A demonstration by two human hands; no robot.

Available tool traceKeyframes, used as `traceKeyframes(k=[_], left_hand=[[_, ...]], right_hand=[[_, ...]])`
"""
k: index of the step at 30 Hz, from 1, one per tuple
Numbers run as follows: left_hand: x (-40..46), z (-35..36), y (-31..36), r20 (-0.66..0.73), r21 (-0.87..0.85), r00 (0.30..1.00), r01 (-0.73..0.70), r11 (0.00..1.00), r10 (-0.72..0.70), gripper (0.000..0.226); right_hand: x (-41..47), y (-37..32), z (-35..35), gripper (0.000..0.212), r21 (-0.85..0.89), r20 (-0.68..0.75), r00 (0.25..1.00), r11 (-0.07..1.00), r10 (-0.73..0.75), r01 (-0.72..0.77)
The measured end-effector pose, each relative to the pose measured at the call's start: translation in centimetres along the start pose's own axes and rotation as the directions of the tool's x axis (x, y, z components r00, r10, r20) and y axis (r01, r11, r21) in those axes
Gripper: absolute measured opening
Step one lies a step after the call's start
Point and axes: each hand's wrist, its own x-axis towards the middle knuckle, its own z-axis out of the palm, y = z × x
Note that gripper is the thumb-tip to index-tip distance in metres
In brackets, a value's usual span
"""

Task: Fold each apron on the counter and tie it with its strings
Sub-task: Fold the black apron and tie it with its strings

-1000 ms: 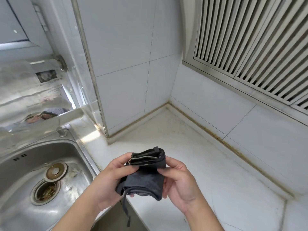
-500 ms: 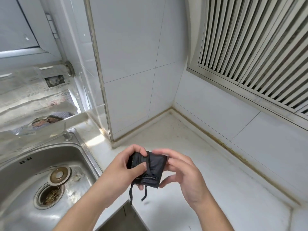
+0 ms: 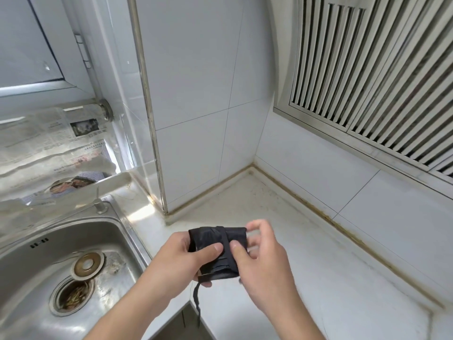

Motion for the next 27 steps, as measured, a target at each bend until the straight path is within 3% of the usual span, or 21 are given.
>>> traceKeyframes(k=[2,5,9,12,14,18,22,25,27], left_hand=[[-0.1,0.3,0.2,-0.061,0.000,0.997,-0.039,0.999,0.039,0.016],[-0.2,0.7,0.1,-0.091,-0.061,0.989,-0.119,0.991,0.113,0.018],[-0.2,0.5,0.0,-0.226,-0.144,0.969,-0.135,0.980,0.100,0.015],[0.0,-0.4,-0.2,-0.327,-0.181,0.942,-0.139,0.974,0.074,0.015],[0.0,-0.9,-0.1,-0.361,-0.215,0.929,-0.161,0.963,0.074,0.017],[-0.2,-1.8,1.3,-0.345,-0.327,0.935,-0.203,0.923,0.084,0.016],[-1.0,-1.8,2.2,-0.171,-0.357,0.979,-0.165,0.919,0.109,0.013],[-1.8,-1.5,2.0,0.067,-0.288,0.992,-0.087,0.954,0.111,0.008],[-2.1,-1.3,1.6,0.248,-0.162,0.966,-0.037,0.986,0.077,0.021]], right_hand=[[-0.6,-0.3,0.0,0.021,-0.171,-0.155,0.953,0.957,-0.259,0.232],[-1.0,-0.4,0.7,0.015,-0.222,-0.089,0.894,0.884,-0.440,0.412],[-1.1,0.0,0.8,0.019,0.072,-0.057,0.924,0.921,-0.379,0.383],[-2.0,0.3,0.3,0.010,0.394,0.145,0.899,0.858,-0.413,0.330],[-2.8,1.1,0.2,0.021,0.456,0.272,0.865,0.848,-0.422,0.270],[-3.8,3.1,1.2,0.051,0.512,0.530,0.817,0.854,-0.227,-0.095],[-3.3,4.8,2.6,0.057,0.537,0.572,0.814,0.702,0.105,-0.468],[-1.4,4.5,2.6,0.032,0.499,0.511,0.812,0.671,0.283,-0.548],[0.5,3.3,1.7,0.022,0.520,0.428,0.861,0.705,0.273,-0.482]])
